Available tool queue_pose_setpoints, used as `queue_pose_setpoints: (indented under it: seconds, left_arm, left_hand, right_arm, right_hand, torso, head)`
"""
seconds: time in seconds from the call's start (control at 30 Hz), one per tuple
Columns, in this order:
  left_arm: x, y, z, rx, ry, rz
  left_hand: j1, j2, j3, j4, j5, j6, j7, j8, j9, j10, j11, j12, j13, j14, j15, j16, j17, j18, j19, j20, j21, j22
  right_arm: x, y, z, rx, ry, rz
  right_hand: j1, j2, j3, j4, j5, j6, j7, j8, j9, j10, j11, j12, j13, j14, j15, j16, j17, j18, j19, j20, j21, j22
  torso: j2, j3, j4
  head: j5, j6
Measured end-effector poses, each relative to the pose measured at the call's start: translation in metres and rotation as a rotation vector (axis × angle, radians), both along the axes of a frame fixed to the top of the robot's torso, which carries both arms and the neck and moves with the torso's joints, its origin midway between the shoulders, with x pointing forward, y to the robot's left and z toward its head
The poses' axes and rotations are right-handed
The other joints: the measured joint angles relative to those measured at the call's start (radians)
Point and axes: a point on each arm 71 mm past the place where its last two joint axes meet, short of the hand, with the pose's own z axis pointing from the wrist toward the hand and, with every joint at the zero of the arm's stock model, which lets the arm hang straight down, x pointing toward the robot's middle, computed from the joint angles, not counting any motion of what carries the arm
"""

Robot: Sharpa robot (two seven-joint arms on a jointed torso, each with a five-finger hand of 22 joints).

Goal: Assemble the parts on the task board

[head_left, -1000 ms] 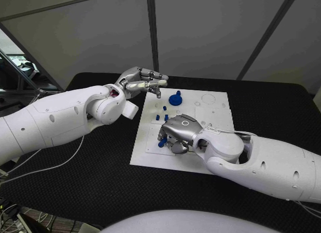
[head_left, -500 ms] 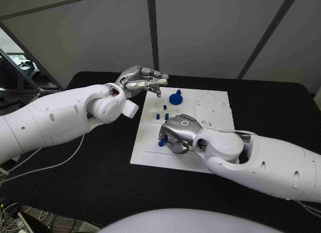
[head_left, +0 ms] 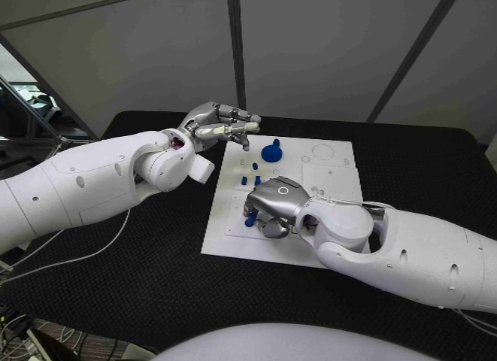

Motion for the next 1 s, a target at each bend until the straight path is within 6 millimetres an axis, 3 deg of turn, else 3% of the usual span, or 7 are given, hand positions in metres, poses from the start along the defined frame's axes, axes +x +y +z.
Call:
queue_pose_setpoints:
  seconds: [0.6,0.93,1.0]
  left_arm:
    - [-0.0001,0.0006,0.0,0.001,0.001,0.0]
    - [-0.0001,0.0008,-0.0001,0.001,0.001,0.0]
    - [-0.0001,0.0012,0.0,0.001,0.001,0.001]
  left_hand:
    - [0.0,0.0,0.0,0.0,0.0,0.0,0.0,0.0,0.0,0.0,0.0,0.0,0.0,0.0,0.0,0.0,0.0,0.0,0.0,0.0,0.0,0.0]
    - [0.0,0.0,0.0,0.0,0.0,0.0,0.0,0.0,0.0,0.0,0.0,0.0,0.0,0.0,0.0,0.0,0.0,0.0,0.0,0.0,0.0,0.0]
    - [0.0,0.0,0.0,0.0,0.0,0.0,0.0,0.0,0.0,0.0,0.0,0.0,0.0,0.0,0.0,0.0,0.0,0.0,0.0,0.0,0.0,0.0]
  right_arm:
    - [0.0011,0.0007,0.0001,0.024,0.011,0.002]
    - [0.0008,-0.0044,0.0022,0.062,0.013,0.002]
    - [0.0009,-0.0075,0.0033,0.077,0.009,-0.001]
  right_hand:
    - [-0.02,-0.021,0.0,0.0,-0.004,-0.046,-0.021,0.0,-0.003,-0.072,0.016,0.0,0.0,-0.012,0.012,-0.033,-0.044,0.0,-0.019,0.016,-0.027,-0.042]
    - [-0.008,-0.048,-0.041,-0.004,-0.009,-0.164,-0.046,0.0,-0.005,-0.147,0.026,0.0,-0.001,-0.025,0.025,-0.099,-0.111,0.0,-0.056,0.023,-0.073,-0.102]
    - [-0.005,-0.051,-0.054,-0.004,-0.009,-0.169,-0.047,0.0,-0.005,-0.157,0.029,0.0,-0.001,-0.026,0.026,-0.112,-0.124,0.01,-0.058,0.023,-0.081,-0.115]
  torso:
    - [0.0,0.0005,0.0001]
    - [0.0,0.0007,-0.0002]
    - [0.0,0.0006,-0.0002]
  head:
    - [0.002,-0.001]
    - [0.001,-0.001]
    - [0.001,-0.001]
